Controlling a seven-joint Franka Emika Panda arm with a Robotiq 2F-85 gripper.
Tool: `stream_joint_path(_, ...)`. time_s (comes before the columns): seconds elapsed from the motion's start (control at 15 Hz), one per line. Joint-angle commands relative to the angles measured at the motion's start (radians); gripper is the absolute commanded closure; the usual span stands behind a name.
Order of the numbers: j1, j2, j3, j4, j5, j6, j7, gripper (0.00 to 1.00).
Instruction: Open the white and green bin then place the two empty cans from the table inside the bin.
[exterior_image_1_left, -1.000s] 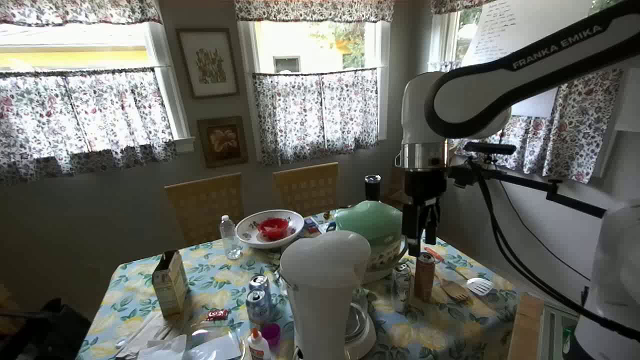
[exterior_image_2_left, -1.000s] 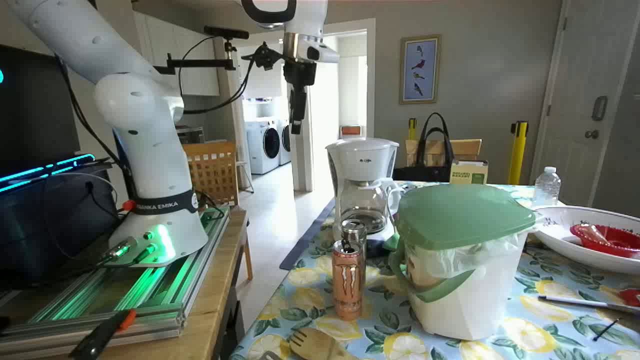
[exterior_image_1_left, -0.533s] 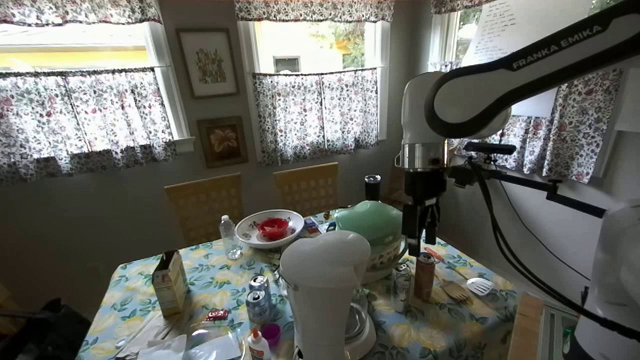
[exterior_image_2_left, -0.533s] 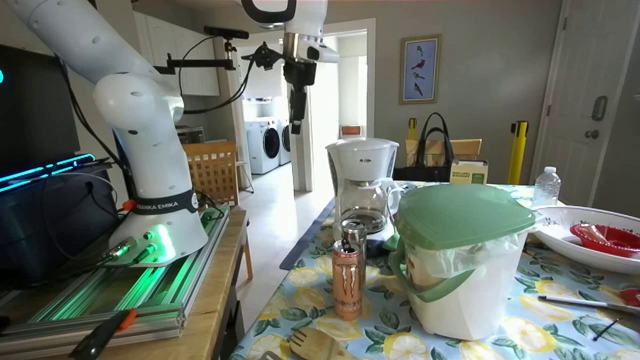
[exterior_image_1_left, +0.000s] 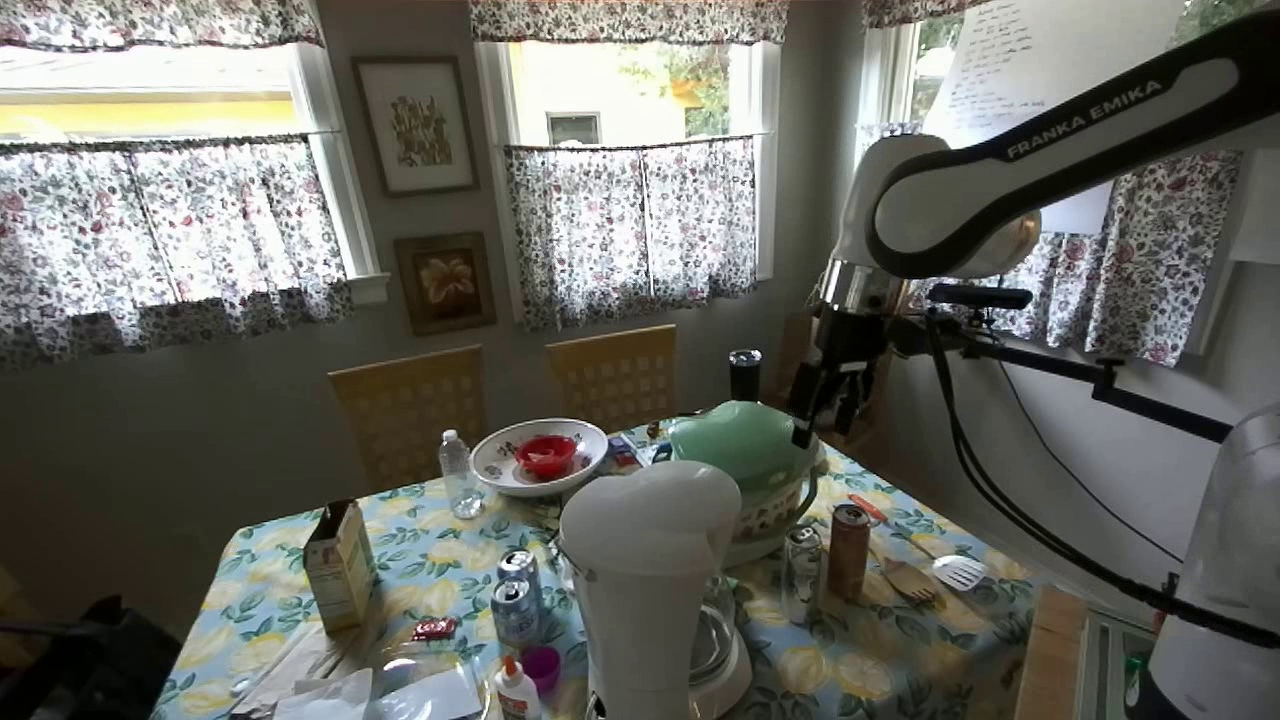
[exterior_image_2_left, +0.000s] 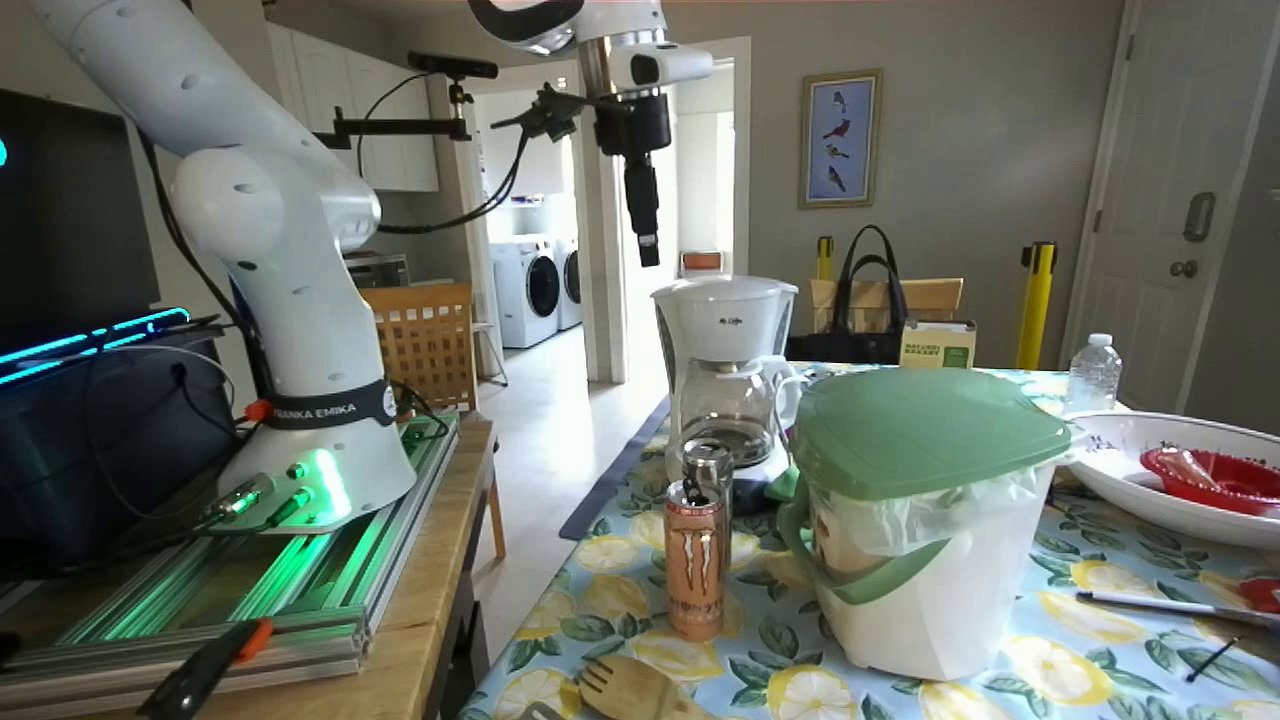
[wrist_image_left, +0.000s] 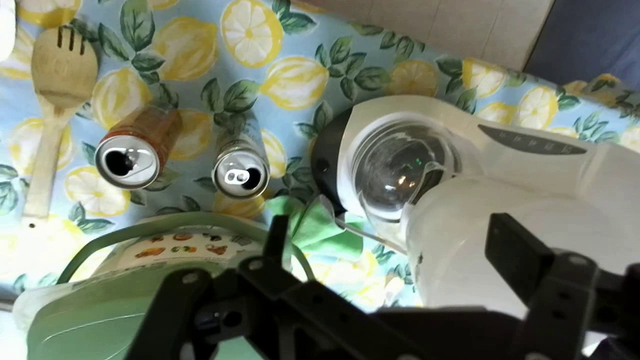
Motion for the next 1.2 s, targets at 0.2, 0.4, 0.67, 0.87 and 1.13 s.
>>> stream_joint_path(0.2,-0.025,0.068,-0.068,-0.045,-0.091,0.179,-0.146,0.00)
stream_joint_path(0.4,-0.037,0.114,-0.074,-0.051,-0.177,0.218,-0.214,0.00)
stream_joint_path(0.67,-0.065,0.184,-0.068,-0.051,-0.320,0.293,-0.268,0.00)
stream_joint_path(0.87,-0.069,0.244,-0.078,-0.052,-0.389,0.388,-0.304,0.00)
stream_joint_path(1.13,-0.058,0.254,-0.081,-0.052,-0.359,0.486,-0.280,0.00)
